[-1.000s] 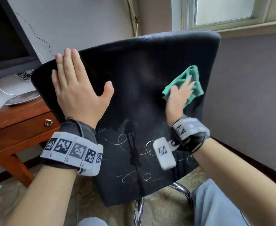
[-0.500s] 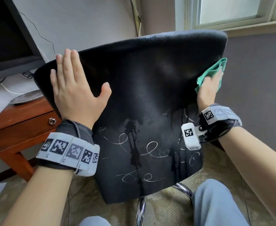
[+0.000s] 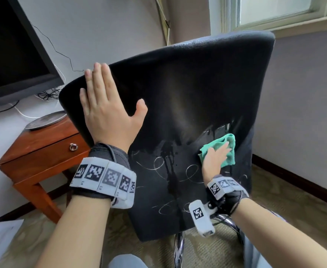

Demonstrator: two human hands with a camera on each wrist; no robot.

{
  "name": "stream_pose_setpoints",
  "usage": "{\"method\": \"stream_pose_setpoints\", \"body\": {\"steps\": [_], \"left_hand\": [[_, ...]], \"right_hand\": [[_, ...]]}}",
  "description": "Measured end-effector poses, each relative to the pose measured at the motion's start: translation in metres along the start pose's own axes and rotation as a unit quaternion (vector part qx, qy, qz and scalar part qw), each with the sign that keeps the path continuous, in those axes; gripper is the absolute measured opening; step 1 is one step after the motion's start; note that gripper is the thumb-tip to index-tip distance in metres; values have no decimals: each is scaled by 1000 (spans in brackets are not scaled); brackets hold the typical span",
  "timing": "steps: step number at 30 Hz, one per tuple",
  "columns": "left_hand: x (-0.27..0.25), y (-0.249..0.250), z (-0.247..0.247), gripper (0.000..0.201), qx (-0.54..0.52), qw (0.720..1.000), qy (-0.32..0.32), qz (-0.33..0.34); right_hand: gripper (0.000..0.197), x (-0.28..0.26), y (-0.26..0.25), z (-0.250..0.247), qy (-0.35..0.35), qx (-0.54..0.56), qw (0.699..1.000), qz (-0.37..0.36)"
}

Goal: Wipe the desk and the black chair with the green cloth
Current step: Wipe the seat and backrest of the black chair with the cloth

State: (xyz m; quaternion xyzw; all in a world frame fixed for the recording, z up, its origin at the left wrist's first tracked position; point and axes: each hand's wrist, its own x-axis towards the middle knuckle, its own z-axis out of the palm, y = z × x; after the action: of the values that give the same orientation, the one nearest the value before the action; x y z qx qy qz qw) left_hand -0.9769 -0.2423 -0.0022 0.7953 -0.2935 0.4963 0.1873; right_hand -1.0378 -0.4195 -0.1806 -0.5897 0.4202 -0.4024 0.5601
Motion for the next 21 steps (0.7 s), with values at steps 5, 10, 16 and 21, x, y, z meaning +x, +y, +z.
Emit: {"method": "stream_pose_setpoints", "body": {"steps": [5, 10, 16, 21], "left_hand": [[1, -8, 0, 83, 12, 1000, -2, 14], [2, -12, 2, 83, 22, 999, -1, 26], [2, 1, 7, 87, 1, 1000, 8, -8], [1, 2, 4, 86, -9, 1000, 3, -9]], "right_hand": [[60, -7, -23, -3, -48, 8, 994, -98], [57, 60, -68, -53, 48, -26, 989, -135], [57, 63, -54, -46, 88, 13, 995, -49], [58, 5, -2, -2, 36, -9, 999, -39]]}}
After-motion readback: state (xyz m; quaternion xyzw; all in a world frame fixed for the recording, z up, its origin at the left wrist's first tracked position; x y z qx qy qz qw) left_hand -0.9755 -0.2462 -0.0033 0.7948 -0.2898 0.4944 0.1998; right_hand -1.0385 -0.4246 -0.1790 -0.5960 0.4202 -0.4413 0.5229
